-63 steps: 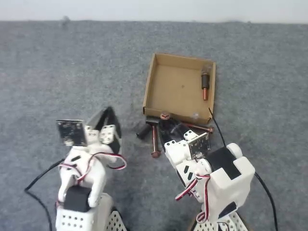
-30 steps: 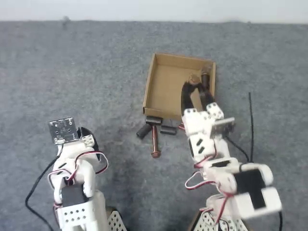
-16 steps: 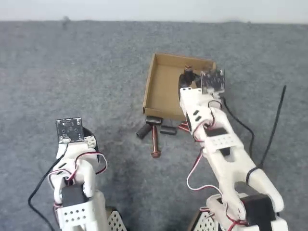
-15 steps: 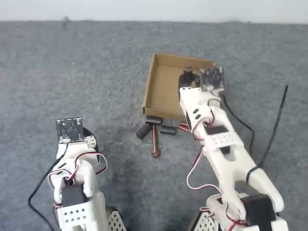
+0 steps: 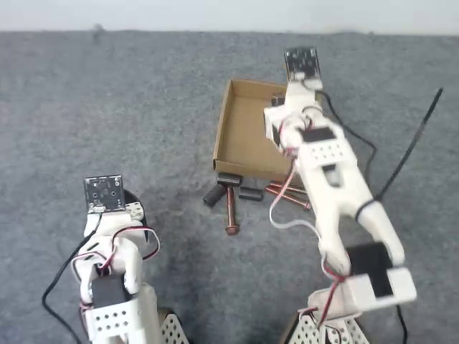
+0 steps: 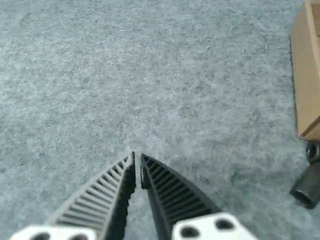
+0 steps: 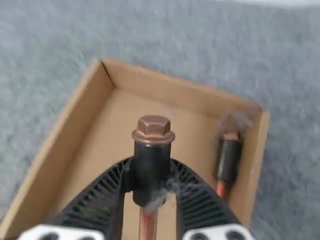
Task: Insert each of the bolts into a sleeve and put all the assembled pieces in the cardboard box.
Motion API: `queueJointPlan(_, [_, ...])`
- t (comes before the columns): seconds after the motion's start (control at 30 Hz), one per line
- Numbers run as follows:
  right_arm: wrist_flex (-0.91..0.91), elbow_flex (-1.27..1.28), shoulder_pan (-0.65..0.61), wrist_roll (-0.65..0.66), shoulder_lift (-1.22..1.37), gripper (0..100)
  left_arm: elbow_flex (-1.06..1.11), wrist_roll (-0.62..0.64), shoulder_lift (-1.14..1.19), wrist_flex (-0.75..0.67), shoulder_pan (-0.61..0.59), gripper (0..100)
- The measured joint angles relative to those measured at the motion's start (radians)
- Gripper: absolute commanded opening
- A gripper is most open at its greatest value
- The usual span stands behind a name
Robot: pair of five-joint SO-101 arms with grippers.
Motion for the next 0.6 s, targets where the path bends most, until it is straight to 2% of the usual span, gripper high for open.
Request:
queueJointPlan(0.27, [0.399, -0.489, 0.055, 0.000, 0.330, 0.6, 0.000, 0.000, 0.000, 0.000, 0.000, 1])
queueJointPlan(0.6, [0.641, -0.936, 0.098, 0.002, 0.707, 0.6, 0.000, 0.000, 0.000, 0.000, -0.005, 2])
